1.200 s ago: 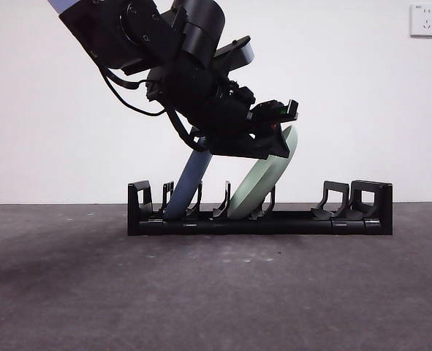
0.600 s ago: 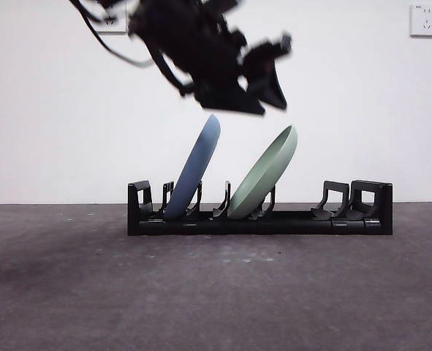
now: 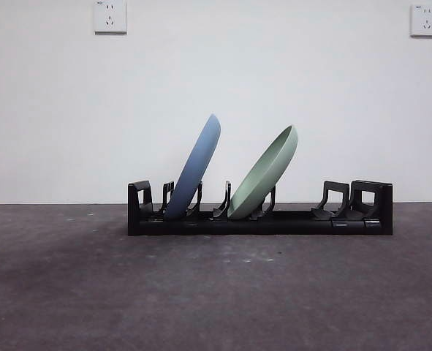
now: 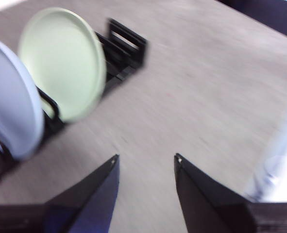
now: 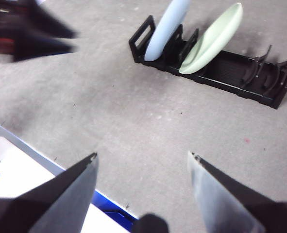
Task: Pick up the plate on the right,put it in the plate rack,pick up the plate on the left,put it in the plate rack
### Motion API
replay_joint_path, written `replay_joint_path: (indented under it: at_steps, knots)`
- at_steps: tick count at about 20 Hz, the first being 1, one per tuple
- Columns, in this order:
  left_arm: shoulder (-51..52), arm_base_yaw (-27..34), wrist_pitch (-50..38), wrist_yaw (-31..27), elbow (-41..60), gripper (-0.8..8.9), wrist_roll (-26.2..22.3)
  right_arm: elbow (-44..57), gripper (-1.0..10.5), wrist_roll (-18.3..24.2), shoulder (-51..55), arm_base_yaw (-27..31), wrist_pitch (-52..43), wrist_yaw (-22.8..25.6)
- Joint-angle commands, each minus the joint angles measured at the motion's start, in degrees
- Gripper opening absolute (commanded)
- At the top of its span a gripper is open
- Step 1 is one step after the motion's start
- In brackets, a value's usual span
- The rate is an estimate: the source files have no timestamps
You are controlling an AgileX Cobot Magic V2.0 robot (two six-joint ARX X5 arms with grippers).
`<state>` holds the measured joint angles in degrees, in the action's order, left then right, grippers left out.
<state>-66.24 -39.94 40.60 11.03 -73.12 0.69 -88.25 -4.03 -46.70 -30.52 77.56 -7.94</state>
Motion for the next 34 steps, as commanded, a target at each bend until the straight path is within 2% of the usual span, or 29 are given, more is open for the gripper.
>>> replay_joint_path:
  at_steps: [1,6,13,14,16,17,24,26,27,34]
  knots:
    - [6.3,-0.2,6.0,1.4,0.3,1.89,0.4,0.5,3.1,1.3,0.1,-0.2,1.4,-0.2]
    - [17.8,-0.2,14.4,1.4,0.3,1.89,0.8,0.5,3.1,1.3,0.1,-0.2,1.4,-1.7]
    - [23.3,-0.2,15.8,1.4,0.3,1.84,0.8,0.5,2.9,1.2,0.1,-0.2,1.4,-2.4]
    - [23.3,-0.2,16.2,1.4,0.3,1.75,0.8,0.5,2.0,1.2,0.1,-0.2,1.4,-2.4]
    - [23.0,-0.2,17.2,1.4,0.3,-0.01,0.8,0.5,0.2,1.2,0.1,-0.2,1.4,-2.4]
    - [22.8,-0.2,17.3,1.4,0.3,-0.07,0.8,0.5,-0.1,1.2,0.1,-0.2,1.4,-2.4]
    - [22.7,-0.2,17.2,1.4,0.3,-0.03,0.8,0.5,0.0,1.0,0.1,-0.2,1.4,-2.5]
    - [22.6,-0.2,17.2,1.4,0.3,-0.03,0.8,0.4,0.0,-1.7,0.1,-0.2,1.4,-2.5]
    - [22.5,-0.2,17.2,1.4,0.3,-0.03,0.8,0.4,0.0,-1.7,0.0,-0.2,1.4,-2.4]
    - [20.9,-0.2,17.2,1.4,0.3,-0.03,0.8,0.4,0.0,-1.8,-0.8,-0.2,1.4,4.4]
